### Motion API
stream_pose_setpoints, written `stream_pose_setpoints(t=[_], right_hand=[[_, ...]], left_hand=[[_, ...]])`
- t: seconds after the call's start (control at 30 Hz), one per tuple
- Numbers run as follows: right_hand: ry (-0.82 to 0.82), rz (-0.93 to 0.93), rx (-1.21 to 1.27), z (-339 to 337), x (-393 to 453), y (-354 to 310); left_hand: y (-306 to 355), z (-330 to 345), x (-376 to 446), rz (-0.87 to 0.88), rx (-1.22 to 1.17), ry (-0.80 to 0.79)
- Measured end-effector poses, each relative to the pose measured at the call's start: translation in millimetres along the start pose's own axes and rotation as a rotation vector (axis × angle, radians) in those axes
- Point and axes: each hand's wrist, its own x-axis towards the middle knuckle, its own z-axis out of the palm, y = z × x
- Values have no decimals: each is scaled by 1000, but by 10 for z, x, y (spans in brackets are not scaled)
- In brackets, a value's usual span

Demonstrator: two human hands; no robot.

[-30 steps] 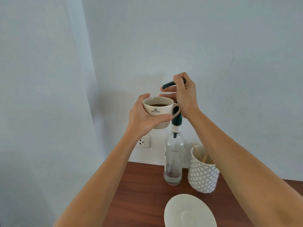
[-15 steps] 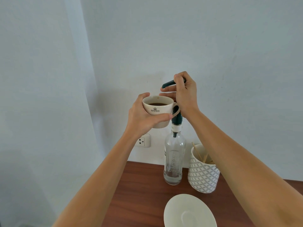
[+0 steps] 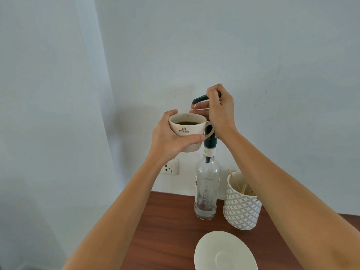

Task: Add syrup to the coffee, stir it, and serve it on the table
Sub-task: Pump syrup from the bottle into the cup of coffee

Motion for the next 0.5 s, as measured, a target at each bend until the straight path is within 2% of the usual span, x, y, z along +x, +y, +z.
stream_pose_setpoints(t=[0.5], right_hand=[[4, -13, -1, -4, -4, 4]], left_hand=[[12, 6, -16, -7, 2, 1]])
